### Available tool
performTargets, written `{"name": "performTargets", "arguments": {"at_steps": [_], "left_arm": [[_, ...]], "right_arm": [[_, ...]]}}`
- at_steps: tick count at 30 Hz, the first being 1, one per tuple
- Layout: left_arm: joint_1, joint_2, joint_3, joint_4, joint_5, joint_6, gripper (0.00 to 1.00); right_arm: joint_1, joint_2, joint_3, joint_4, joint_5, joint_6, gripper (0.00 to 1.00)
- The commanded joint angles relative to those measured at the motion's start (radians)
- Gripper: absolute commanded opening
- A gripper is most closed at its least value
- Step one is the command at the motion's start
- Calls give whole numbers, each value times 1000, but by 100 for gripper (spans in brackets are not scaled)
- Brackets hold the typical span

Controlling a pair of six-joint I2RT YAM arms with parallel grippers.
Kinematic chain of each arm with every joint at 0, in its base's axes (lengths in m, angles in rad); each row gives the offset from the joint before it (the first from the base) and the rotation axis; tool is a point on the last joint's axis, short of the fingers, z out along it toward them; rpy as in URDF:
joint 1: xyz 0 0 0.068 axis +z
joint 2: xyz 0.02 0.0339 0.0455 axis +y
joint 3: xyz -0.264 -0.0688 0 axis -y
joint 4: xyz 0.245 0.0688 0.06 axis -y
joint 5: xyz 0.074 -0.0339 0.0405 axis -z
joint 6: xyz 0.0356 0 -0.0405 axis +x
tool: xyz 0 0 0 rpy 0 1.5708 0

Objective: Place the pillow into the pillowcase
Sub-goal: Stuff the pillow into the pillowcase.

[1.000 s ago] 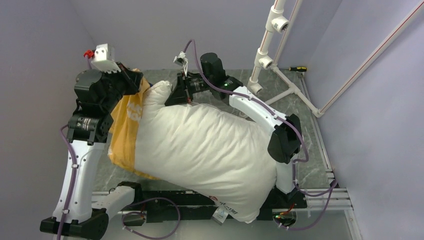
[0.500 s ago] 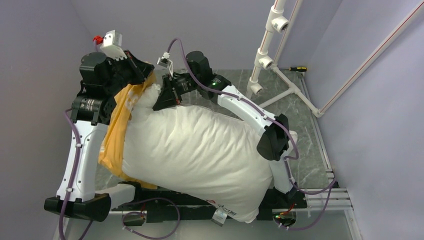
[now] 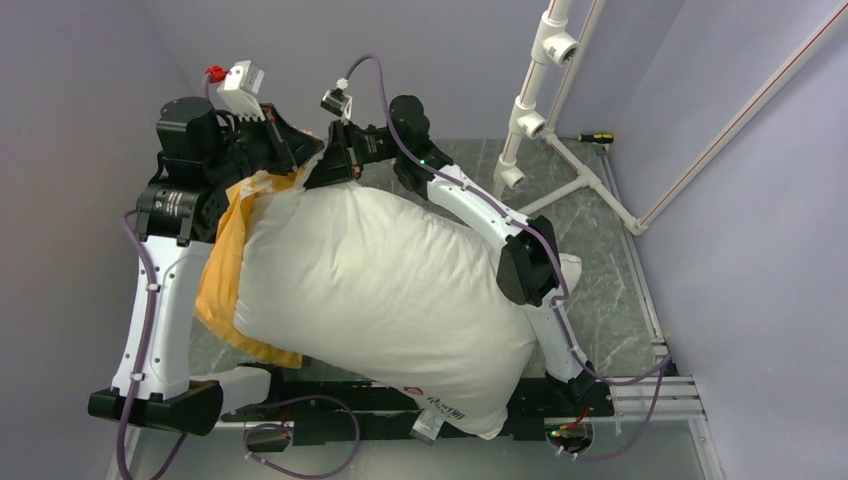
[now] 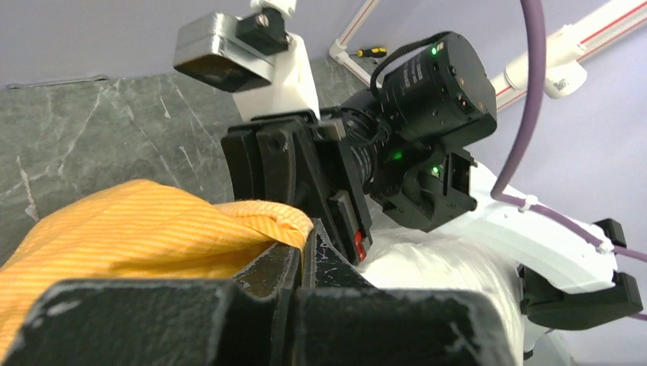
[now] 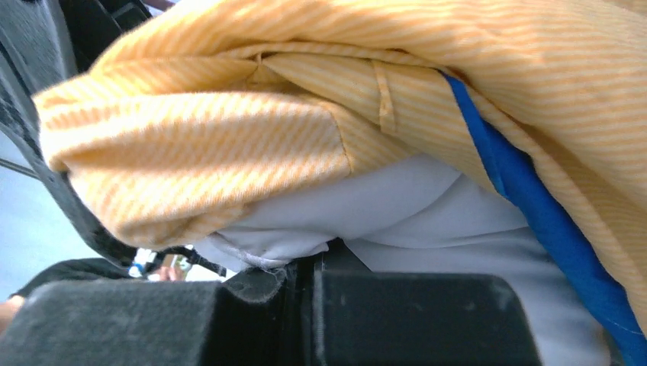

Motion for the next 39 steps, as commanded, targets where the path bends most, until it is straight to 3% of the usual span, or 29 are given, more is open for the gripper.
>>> {"name": "performTargets", "arguments": {"at_steps": [1, 8, 16, 24, 30, 34, 39], "left_arm": [[-50, -40, 2, -14, 147, 66, 0], [-173, 80, 134, -110, 69, 177, 0], [-424, 196, 310, -200, -8, 237, 0], [-593, 101, 169, -294, -135, 297, 0], [-645, 11, 28, -212, -24, 308, 0], [-655, 50, 14, -134, 9, 275, 0], [-655, 84, -44, -2, -420, 179, 0]], "right_arm": [[-18, -45, 77, 225, 158, 194, 0], [-24, -83, 78, 42, 241, 118, 0], [-83, -44, 10, 213, 308, 334, 0], [-178, -73, -99, 342, 412, 470, 0], [-225, -158, -235, 319, 488, 438, 0], [-227, -146, -216, 291, 490, 417, 0], [-220, -177, -250, 184, 442, 256, 0]]}}
